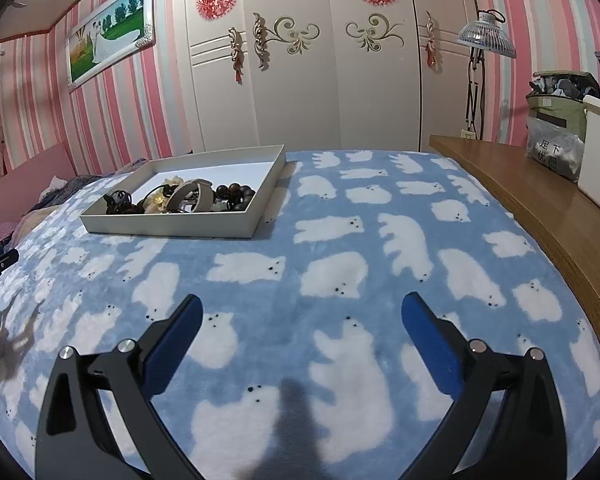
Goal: Organize jewelry
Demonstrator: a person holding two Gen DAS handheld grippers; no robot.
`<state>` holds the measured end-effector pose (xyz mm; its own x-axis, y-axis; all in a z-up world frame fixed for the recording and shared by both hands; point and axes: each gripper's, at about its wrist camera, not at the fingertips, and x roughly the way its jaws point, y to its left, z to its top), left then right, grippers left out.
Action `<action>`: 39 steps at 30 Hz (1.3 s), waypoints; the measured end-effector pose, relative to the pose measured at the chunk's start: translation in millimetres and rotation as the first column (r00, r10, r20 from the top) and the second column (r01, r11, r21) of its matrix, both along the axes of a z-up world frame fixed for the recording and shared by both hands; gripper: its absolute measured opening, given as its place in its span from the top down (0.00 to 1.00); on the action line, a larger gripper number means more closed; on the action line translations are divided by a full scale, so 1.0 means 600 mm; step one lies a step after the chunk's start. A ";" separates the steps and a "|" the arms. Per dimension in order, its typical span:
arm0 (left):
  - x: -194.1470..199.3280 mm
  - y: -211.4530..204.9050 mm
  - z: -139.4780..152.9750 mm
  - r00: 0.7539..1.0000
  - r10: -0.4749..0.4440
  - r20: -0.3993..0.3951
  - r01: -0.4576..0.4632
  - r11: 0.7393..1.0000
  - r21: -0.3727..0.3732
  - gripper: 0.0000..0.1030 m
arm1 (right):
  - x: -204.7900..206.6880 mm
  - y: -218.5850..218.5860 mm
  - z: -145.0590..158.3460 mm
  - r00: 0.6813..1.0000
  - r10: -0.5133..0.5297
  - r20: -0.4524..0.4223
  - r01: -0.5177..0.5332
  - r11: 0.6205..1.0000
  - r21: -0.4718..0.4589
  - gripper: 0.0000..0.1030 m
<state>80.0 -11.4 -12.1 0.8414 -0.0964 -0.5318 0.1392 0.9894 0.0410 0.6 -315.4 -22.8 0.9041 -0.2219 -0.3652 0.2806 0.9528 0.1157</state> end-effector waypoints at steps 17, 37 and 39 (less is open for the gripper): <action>-0.001 -0.001 0.000 1.000 -0.006 0.004 0.006 1.000 0.003 0.03 | 0.004 0.003 0.000 1.000 -0.007 -0.012 0.007 1.000 -0.010 0.03; -0.004 0.000 0.001 1.000 -0.002 0.012 0.002 1.000 0.002 0.03 | 0.009 0.002 -0.001 1.000 -0.009 -0.019 0.009 1.000 -0.013 0.03; -0.003 0.001 0.001 1.000 -0.003 0.011 0.002 1.000 0.002 0.03 | 0.007 0.003 0.000 1.000 -0.010 -0.017 0.010 1.000 -0.015 0.03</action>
